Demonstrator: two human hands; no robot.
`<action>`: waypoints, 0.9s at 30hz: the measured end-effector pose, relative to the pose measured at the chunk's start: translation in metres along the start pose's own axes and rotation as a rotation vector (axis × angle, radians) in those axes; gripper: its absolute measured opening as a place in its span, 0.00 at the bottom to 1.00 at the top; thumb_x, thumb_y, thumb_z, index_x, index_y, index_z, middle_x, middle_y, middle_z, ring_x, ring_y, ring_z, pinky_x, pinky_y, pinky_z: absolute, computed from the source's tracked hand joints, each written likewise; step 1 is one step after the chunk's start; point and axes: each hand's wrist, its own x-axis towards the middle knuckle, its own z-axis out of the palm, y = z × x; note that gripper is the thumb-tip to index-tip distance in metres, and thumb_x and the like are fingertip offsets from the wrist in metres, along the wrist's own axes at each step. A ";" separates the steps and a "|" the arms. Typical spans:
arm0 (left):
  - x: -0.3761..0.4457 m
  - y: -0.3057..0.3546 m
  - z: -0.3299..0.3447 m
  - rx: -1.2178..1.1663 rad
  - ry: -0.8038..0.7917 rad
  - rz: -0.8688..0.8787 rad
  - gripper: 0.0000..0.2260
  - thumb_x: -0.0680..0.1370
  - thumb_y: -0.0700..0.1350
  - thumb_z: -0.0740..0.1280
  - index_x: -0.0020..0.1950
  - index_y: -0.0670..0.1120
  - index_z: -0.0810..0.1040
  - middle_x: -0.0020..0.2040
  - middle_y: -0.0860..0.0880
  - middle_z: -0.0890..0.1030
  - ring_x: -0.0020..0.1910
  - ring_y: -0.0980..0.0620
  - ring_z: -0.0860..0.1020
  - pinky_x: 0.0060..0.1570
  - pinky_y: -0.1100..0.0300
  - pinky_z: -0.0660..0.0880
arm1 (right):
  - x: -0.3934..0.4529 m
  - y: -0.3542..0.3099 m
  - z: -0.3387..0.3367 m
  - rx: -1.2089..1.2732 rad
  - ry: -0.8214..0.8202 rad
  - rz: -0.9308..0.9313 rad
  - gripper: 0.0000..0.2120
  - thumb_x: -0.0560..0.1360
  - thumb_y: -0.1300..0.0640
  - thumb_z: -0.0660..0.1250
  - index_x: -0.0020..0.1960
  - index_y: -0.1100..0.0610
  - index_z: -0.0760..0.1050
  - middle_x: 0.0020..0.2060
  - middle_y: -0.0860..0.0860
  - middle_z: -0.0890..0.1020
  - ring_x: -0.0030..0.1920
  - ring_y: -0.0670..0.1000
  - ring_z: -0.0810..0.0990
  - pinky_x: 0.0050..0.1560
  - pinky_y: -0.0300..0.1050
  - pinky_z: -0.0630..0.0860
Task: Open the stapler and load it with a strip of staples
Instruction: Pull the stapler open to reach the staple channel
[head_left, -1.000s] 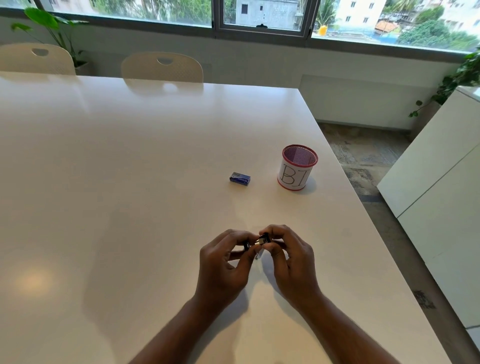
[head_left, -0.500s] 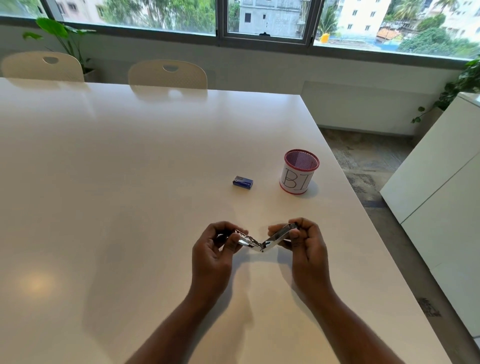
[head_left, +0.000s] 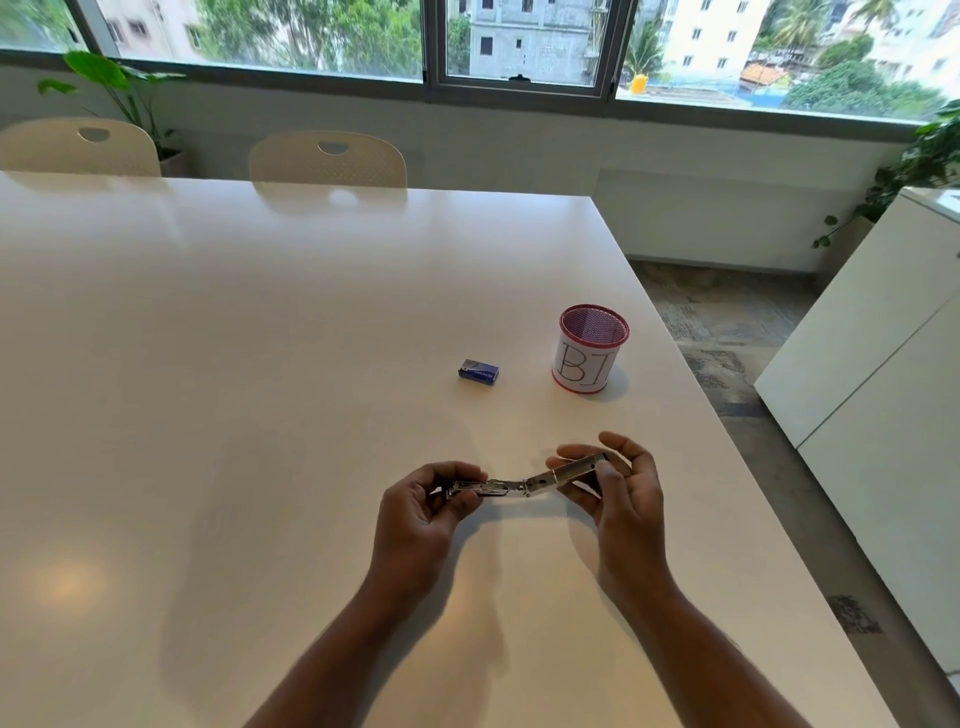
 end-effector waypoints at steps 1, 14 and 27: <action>0.000 0.001 0.000 -0.043 0.003 -0.009 0.11 0.77 0.26 0.71 0.52 0.40 0.86 0.49 0.43 0.89 0.49 0.48 0.87 0.53 0.59 0.83 | 0.001 0.001 -0.001 -0.002 0.020 0.015 0.13 0.85 0.67 0.55 0.62 0.55 0.73 0.53 0.58 0.87 0.53 0.58 0.88 0.49 0.44 0.85; -0.004 0.002 0.001 -0.083 -0.052 0.057 0.13 0.76 0.26 0.72 0.53 0.42 0.86 0.49 0.43 0.89 0.51 0.45 0.88 0.53 0.59 0.83 | -0.016 0.004 0.028 -0.952 -0.138 -0.684 0.06 0.78 0.52 0.67 0.52 0.52 0.80 0.51 0.45 0.83 0.57 0.50 0.80 0.61 0.52 0.74; -0.011 0.000 0.003 -0.004 -0.130 0.143 0.13 0.79 0.30 0.70 0.57 0.44 0.87 0.51 0.46 0.89 0.52 0.46 0.88 0.54 0.56 0.84 | -0.024 0.014 0.048 -0.896 -0.225 -0.407 0.10 0.74 0.43 0.70 0.45 0.48 0.73 0.42 0.41 0.77 0.43 0.45 0.78 0.50 0.56 0.80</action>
